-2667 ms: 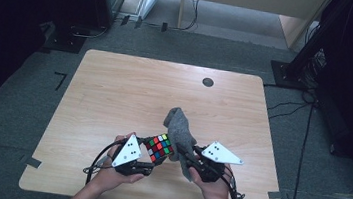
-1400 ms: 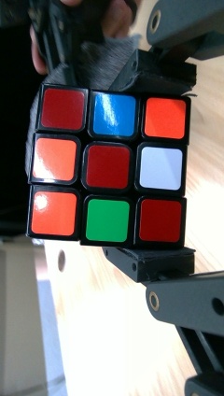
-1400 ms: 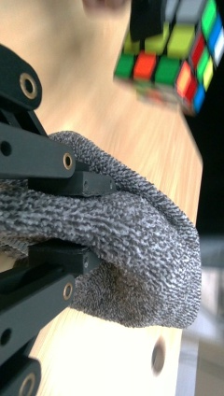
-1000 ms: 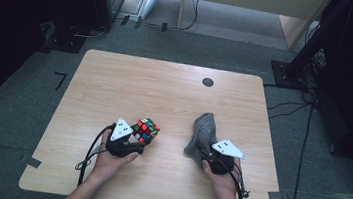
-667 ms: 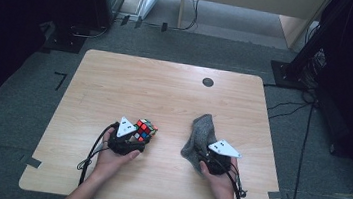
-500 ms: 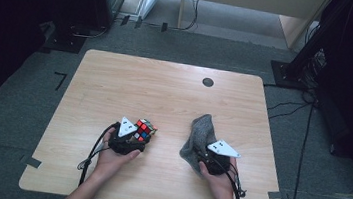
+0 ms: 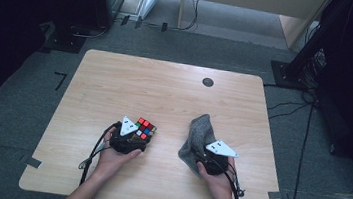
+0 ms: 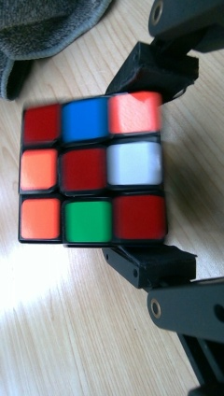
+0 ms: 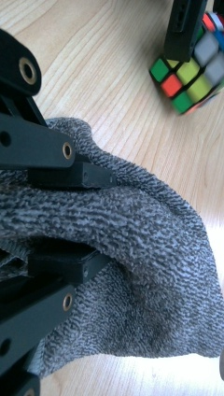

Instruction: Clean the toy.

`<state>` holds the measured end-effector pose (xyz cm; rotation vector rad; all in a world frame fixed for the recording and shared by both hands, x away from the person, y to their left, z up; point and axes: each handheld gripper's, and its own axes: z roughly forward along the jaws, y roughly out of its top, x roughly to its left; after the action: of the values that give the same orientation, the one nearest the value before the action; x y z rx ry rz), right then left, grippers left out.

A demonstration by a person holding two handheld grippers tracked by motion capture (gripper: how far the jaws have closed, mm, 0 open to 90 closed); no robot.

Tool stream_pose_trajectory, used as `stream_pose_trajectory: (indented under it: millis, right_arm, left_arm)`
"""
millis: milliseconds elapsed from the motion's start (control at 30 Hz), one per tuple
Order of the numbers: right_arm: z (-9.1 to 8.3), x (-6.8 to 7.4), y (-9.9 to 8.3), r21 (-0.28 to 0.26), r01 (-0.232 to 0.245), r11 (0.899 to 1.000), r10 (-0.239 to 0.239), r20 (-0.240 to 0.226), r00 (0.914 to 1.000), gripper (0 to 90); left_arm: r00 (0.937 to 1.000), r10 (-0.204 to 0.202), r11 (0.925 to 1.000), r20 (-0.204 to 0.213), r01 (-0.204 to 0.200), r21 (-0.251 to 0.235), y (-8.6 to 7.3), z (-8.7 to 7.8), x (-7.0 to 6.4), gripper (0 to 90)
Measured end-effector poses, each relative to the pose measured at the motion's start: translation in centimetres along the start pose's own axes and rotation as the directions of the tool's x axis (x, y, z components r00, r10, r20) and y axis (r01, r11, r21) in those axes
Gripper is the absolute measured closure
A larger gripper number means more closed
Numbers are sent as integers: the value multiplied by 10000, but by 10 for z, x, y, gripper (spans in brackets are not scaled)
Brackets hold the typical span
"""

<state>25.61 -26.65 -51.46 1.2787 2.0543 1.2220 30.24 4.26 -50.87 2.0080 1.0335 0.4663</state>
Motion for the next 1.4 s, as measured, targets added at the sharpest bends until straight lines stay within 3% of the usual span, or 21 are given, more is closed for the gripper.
stream_pose_trajectory:
  millis: [433,500,567,667,800,867,1233,1400]
  right_arm:
    - [5,2,-1,3,-29,10000,29,-97,9999,650]
    - [4,2,0,-122,-67,9999,64,-267,9996,545]
    - [2,4,3,-188,-137,9997,131,-317,9994,373]
    - [-4,7,9,-145,-20,9999,15,-305,9995,217]
    - [-17,3,17,-226,-449,9987,437,-511,9977,99]
    - [-23,-1,19,-174,-500,9986,490,-550,9973,29]
    - [-68,-33,8,112,-729,9973,726,211,9971,0]
    - [-84,-49,-10,439,-851,9954,815,780,9936,0]
  left_arm:
    - [10000,72,10000,39,-71,-36,-1,-1,-1,298]
    - [9999,98,9999,75,-97,-112,-1,-3,-2,238]
    - [9999,52,9997,103,-50,-225,0,-7,-2,185]
    - [9994,-301,9990,152,305,-318,3,-16,1,154]
    - [9966,-749,9947,328,770,-678,6,-35,9,139]
    - [9976,-671,9953,188,683,-681,5,-44,12,135]
    - [9923,-1210,9893,267,1227,-789,-24,-87,39,109]
    - [9891,-1474,9867,-60,1467,-701,-40,-103,53,109]
